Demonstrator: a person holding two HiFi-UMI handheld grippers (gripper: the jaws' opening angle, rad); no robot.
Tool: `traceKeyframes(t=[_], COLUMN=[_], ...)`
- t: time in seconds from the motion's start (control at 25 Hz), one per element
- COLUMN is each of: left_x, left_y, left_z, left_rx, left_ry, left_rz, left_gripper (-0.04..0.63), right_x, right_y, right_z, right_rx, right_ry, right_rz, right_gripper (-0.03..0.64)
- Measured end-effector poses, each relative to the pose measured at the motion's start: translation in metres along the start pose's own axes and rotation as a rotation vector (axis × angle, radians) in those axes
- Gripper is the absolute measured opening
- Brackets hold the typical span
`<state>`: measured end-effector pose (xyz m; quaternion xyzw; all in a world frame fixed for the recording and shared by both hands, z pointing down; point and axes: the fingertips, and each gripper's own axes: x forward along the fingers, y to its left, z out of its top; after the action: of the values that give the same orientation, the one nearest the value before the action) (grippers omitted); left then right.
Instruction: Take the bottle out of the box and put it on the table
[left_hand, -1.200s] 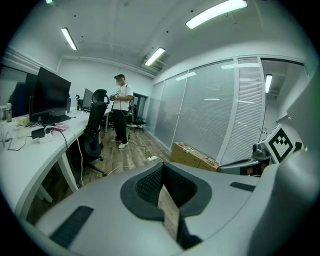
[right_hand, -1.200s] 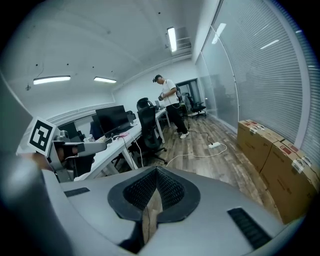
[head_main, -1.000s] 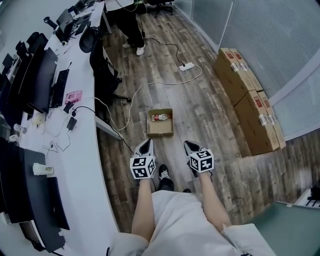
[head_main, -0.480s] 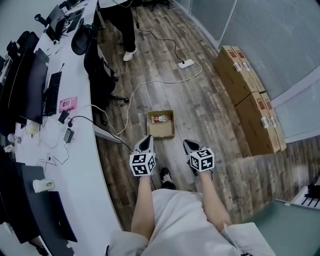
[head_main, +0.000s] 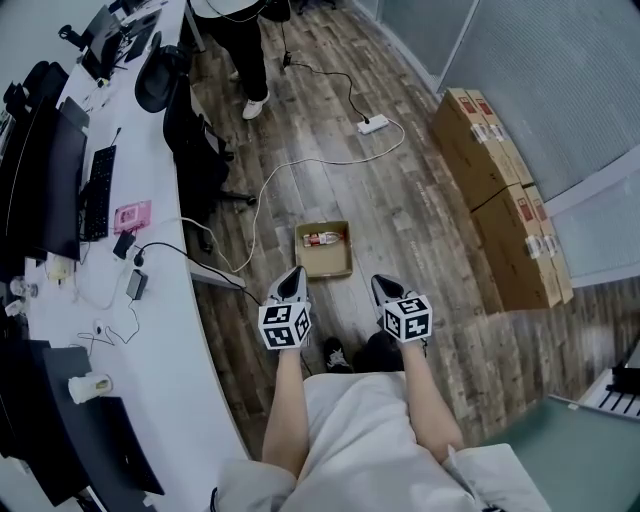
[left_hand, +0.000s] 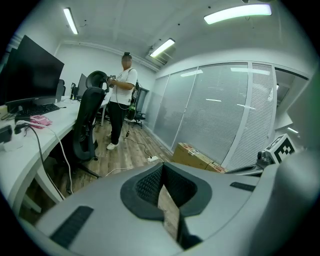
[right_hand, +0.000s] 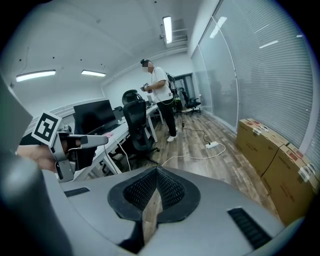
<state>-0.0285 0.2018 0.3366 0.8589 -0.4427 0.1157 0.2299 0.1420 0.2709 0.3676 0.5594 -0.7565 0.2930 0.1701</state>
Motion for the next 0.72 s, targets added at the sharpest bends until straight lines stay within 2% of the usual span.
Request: traceKeyframes(t=[0.32,0.72], left_x=[0.028,0.102], left_y=[0.020,0.047], left_z=[-0.001,0.028], left_rx=[-0.019,-0.012], left_ry=[0.032,0.069], left_rz=[0.032,0.107], left_gripper=[0.015,0.015], right_x=[0.035,0.111], right_y=[-0.017,-0.059], right_z=[0.026,0.084], right_rx=[-0.003,-0.016], right_ry=[-0.006,0.016], right_rz=[0.018,0.097], right_gripper=[0.040,0.040])
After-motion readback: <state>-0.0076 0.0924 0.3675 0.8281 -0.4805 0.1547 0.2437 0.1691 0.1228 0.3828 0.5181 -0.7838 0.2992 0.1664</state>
